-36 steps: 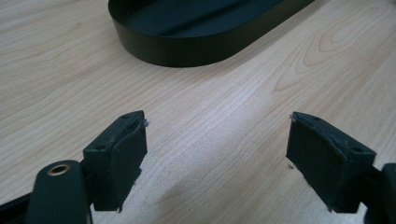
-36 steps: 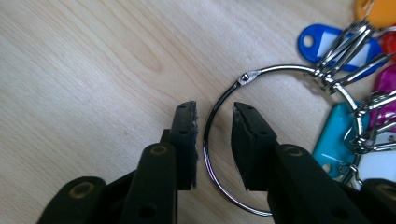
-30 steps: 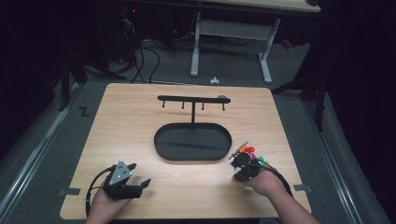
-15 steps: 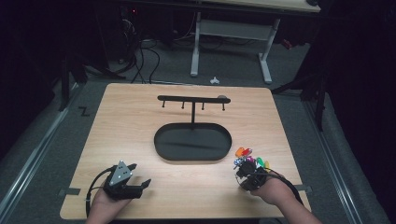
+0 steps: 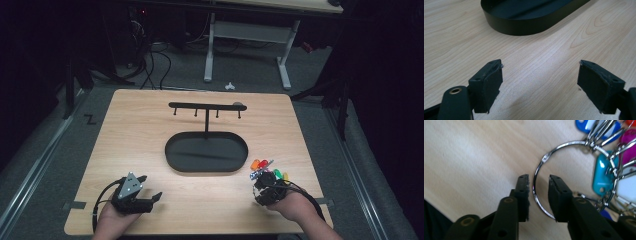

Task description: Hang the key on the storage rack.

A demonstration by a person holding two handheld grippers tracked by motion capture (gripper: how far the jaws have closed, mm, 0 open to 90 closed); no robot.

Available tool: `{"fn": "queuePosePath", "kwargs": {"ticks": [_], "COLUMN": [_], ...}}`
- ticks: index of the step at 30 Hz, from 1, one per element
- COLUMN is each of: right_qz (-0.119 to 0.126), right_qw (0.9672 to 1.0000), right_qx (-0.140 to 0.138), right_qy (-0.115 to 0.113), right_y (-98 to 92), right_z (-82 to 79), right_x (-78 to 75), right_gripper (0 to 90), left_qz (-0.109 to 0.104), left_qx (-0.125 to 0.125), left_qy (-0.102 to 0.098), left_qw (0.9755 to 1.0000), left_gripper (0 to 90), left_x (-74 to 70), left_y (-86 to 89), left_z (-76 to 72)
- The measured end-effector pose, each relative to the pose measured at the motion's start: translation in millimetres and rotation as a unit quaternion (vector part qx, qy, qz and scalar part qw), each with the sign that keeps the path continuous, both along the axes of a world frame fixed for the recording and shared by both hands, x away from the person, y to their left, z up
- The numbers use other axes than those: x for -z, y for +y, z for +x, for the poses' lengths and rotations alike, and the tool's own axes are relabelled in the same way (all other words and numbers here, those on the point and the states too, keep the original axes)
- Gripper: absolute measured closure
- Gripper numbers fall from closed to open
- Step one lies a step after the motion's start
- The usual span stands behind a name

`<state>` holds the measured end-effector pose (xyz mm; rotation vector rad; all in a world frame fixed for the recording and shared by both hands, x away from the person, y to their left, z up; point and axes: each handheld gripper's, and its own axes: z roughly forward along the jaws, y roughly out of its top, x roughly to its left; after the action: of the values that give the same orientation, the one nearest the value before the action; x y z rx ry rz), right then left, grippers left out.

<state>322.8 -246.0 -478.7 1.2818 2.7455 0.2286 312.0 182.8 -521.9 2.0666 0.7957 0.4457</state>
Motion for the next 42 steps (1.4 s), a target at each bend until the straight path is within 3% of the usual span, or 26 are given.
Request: {"fn": "queuePosePath", "kwargs": {"ticks": [2,4,13,20,26,29,35,39,42], "right_qz": [0.006,0.007,-0.011,-0.029,-0.04,-0.058,-0.074,-0.076,-0.059], "right_qw": [0.9998,0.9997,0.9984,0.9979,0.9973,0.9966,0.9952,0.995,0.9948], "right_qx": [0.021,0.023,0.049,0.029,-0.001,-0.023,-0.033,-0.03,-0.019], "right_qy": [0.001,0.002,0.028,0.049,0.063,0.055,0.054,0.056,0.081], "right_y": [5.0,8.1,14.9,16.0,19.8,22.4,23.2,22.4,20.2], "right_z": [5.0,9.0,24.6,35.7,37.0,34.4,31.9,33.7,37.6], "right_x": [1.9,4.0,8.9,9.3,8.9,8.9,8.9,8.8,9.1], "right_gripper": [62.1,60.2,60.3,66.8,84.1,84.6,83.1,77.0,72.2], "left_qz": [0.0,-0.002,-0.003,-0.001,-0.002,-0.002,0.0,-0.001,-0.001], "left_qx": [-0.001,-0.001,-0.001,0.001,0.001,0.0,0.002,0.002,0.003], "left_qy": [-0.001,-0.001,-0.001,-0.002,-0.004,-0.004,-0.002,-0.003,-0.003], "left_qw": [1.0,1.0,1.0,1.0,1.0,1.0,1.0,1.0,1.0], "left_gripper": [20.7,20.8,20.8,20.8,20.8,20.8,20.8,20.8,20.8], "left_x": [-0.1,-0.2,-0.8,-1.6,-1.6,-1.6,-1.6,-1.1,-1.2], "left_y": [0.5,0.8,1.6,1.3,1.6,1.7,1.1,0.1,-0.2], "left_z": [0.1,0.0,-0.1,0.1,0.0,0.0,0.2,0.0,0.0]}}
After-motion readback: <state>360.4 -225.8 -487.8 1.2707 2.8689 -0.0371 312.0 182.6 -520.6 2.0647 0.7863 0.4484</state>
